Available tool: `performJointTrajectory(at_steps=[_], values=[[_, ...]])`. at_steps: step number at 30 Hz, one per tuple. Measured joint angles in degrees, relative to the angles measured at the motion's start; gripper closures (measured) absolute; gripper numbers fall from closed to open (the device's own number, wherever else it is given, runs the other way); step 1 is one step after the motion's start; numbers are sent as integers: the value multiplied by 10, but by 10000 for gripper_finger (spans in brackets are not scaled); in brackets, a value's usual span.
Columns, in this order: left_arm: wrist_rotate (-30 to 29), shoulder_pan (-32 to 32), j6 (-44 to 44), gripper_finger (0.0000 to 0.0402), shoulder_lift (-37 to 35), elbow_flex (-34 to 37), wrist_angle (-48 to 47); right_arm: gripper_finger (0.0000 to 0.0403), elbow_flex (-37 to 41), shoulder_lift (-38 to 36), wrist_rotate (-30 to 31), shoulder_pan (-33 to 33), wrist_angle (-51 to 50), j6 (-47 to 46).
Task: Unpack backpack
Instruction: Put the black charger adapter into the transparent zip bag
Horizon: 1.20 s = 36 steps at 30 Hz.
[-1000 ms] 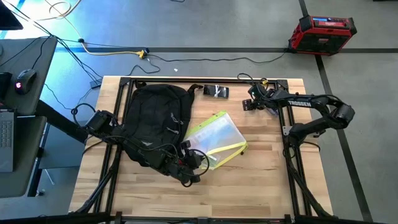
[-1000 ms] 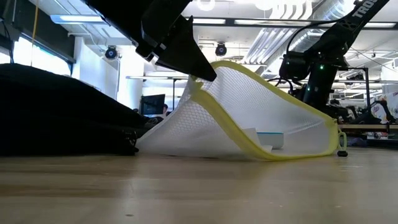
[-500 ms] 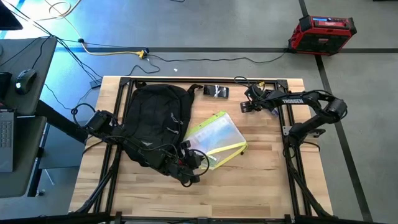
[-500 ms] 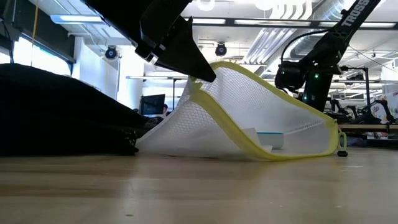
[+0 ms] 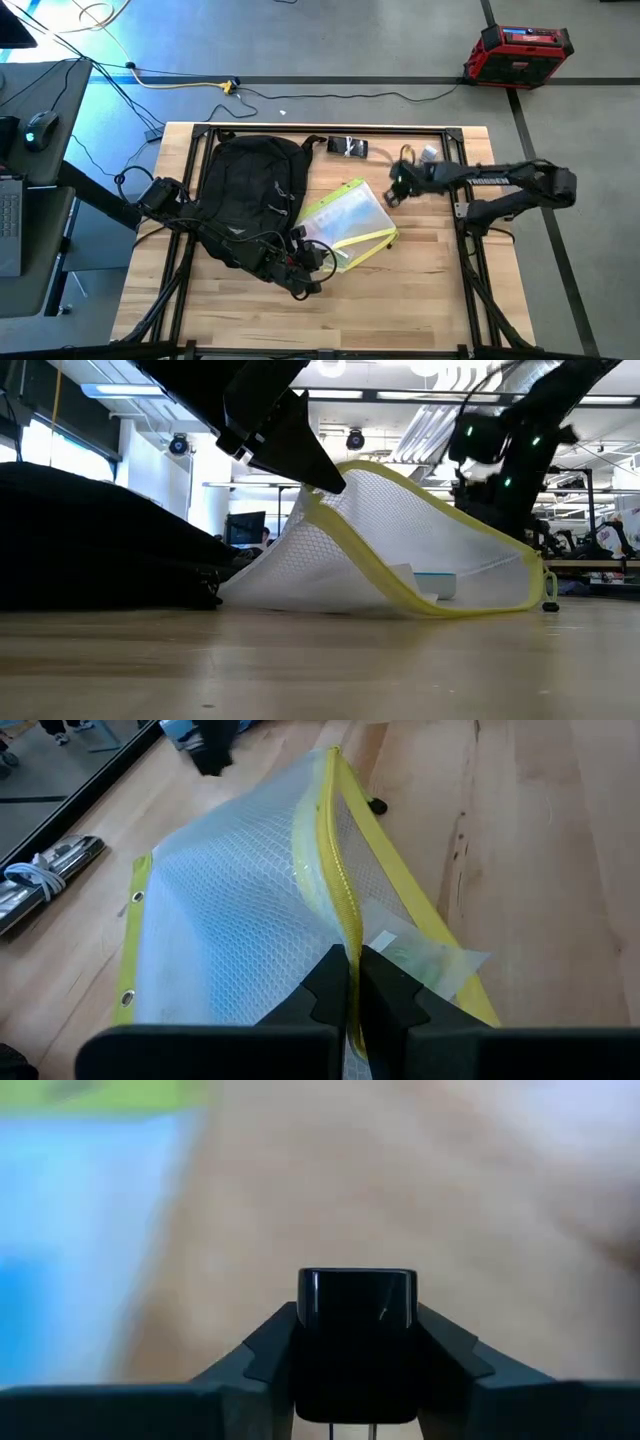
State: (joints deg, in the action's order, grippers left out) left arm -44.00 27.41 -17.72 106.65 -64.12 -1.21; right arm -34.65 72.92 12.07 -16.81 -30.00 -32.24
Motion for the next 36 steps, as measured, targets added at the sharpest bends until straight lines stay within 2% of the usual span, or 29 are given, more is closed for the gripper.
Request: performJointTrajectory(at_steps=[4, 8, 11, 13, 16, 18, 25, 31, 36], values=[[0, 0, 0, 402, 0, 0, 1, 284, 0, -11, 0, 167, 42, -39], [-2, -1, -1, 402, 0, 0, 10, 284, 0, -3, 26, 320, 147, -72], [-2, -3, -1, 402, 0, 0, 21, 284, -1, 11, 68, 398, 253, -86], [-2, -4, -1, 402, 0, 0, 28, 284, -1, 29, 74, 429, 332, -71], [-2, -8, -2, 402, 0, 0, 42, 284, -2, 69, 77, 443, 428, -44], [-2, -8, -3, 402, 0, 0, 51, 284, -9, 105, 79, 437, 451, -35], [-2, -8, -8, 402, 0, 0, 58, 284, -75, 218, 78, 394, 449, -26], [1, -7, -2, 402, 0, 0, 59, 283, -148, 277, 116, 357, 425, -22], [-3, -1, -2, 402, 0, 0, 55, 231, -180, 312, 135, 331, 403, -22]])
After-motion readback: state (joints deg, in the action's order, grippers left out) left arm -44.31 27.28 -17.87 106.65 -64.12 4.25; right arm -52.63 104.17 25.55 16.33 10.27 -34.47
